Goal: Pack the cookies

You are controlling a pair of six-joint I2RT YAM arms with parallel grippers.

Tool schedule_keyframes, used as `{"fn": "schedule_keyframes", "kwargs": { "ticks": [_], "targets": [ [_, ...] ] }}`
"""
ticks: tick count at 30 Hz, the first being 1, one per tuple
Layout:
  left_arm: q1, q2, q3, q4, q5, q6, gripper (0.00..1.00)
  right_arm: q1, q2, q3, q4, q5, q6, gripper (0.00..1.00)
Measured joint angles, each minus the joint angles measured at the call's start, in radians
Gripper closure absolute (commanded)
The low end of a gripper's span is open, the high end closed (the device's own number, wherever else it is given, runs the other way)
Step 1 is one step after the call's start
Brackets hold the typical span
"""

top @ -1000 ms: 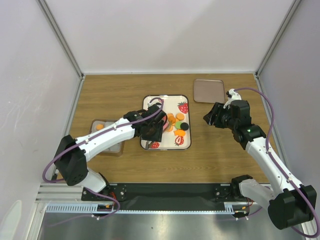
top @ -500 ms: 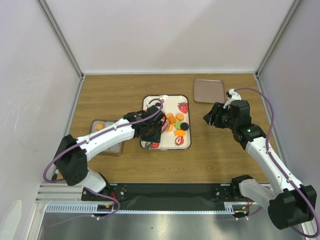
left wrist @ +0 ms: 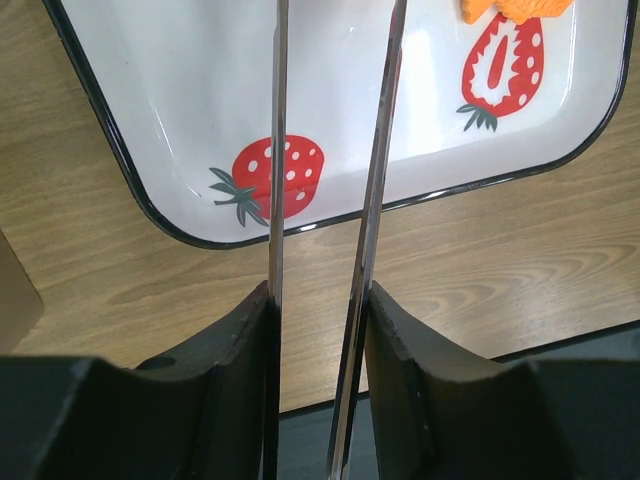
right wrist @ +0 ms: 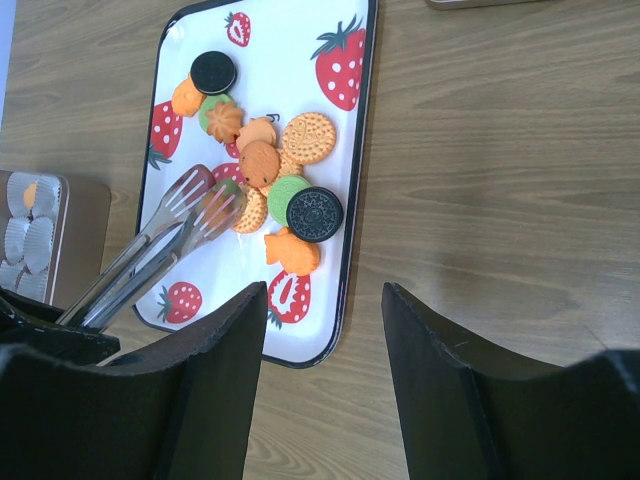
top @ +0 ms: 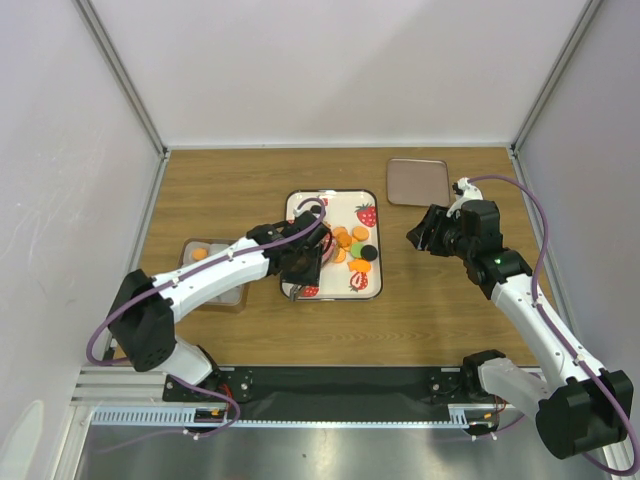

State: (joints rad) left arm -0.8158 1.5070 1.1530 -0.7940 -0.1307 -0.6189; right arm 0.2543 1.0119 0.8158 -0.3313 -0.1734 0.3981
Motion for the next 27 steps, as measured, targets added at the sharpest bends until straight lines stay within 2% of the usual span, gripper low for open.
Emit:
{"fn": "schedule_keyframes", "kwargs": {
  "ticks": [7,15,19,27],
  "targets": [
    [0.004,-0.039,0.008,-0.040,-0.023,0.002,0.59,0.000,0.000,0.000,0.000,0.000,0.000,0.45],
    [0.064,-0.203,0.019,-0.107,-0.058,0.008,0.60,0.001,0.000,0.000,0.000,0.000,0.000,0.44],
    [0.169,-0.333,-0.022,-0.120,-0.065,0.009,0.60,0.002,0.000,0.000,0.000,0.000,0.000,0.44],
    [0.486,-0.534,-0.159,-0.180,-0.052,0.038,0.59,0.004,0.005,0.000,0.000,0.000,0.000,0.45]
  ]
}}
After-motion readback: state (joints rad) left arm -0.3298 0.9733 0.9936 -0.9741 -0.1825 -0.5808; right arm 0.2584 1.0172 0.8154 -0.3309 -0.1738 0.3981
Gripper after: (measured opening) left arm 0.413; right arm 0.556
